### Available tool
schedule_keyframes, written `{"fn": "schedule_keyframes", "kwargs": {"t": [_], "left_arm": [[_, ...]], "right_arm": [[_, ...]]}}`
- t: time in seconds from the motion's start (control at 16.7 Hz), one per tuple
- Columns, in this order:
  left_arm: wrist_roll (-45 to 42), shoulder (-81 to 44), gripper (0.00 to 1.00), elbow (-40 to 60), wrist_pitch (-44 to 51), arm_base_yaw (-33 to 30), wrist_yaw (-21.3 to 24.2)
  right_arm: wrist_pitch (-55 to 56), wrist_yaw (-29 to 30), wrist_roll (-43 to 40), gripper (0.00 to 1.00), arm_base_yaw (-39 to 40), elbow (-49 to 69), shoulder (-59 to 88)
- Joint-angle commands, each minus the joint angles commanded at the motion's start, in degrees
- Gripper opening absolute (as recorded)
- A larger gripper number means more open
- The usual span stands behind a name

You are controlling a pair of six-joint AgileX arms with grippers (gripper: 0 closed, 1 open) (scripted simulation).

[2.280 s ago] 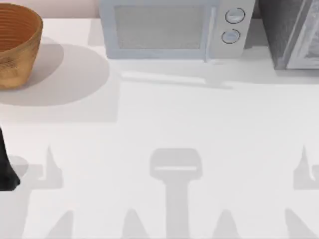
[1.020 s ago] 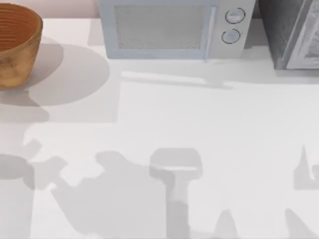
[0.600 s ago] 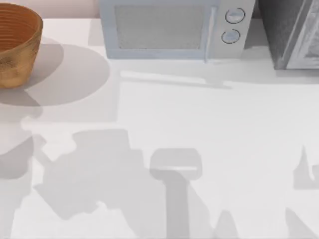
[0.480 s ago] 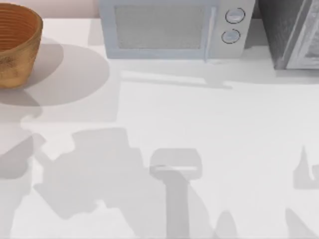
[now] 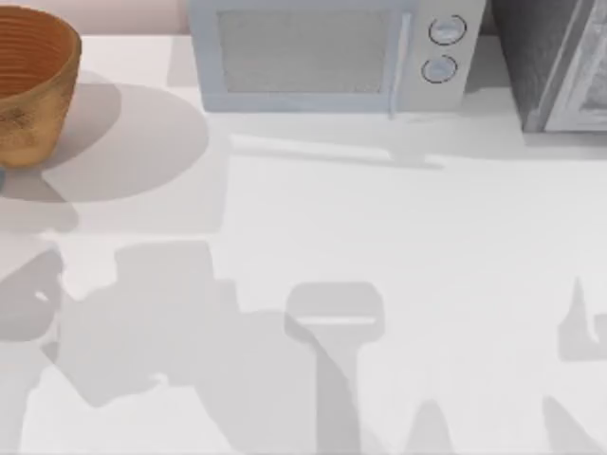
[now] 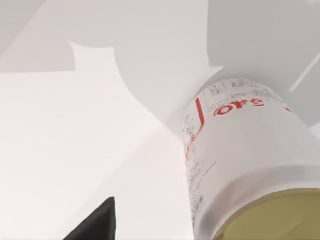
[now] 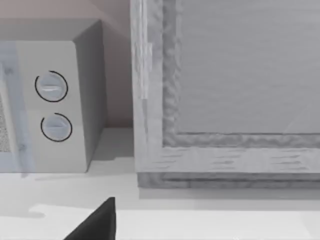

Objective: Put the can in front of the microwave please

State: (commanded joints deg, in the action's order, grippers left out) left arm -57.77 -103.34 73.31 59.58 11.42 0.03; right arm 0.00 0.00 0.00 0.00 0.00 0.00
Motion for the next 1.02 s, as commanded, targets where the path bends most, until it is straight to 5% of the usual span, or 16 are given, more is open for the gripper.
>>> {"fn": "schedule_keyframes", "kwargs": {"t": [0.48,1.02], "left_arm": [[-0.2,-1.9,1.0,-4.7,-6.3,0.2,0.0],[-0.2,-1.9,0.32,-4.7,-6.3,0.2,0.0]], "right_arm": [[0.0,0.0,0.0,1.0,0.0,0.0,0.0],[0.0,0.0,0.0,1.0,0.0,0.0,0.0]]}}
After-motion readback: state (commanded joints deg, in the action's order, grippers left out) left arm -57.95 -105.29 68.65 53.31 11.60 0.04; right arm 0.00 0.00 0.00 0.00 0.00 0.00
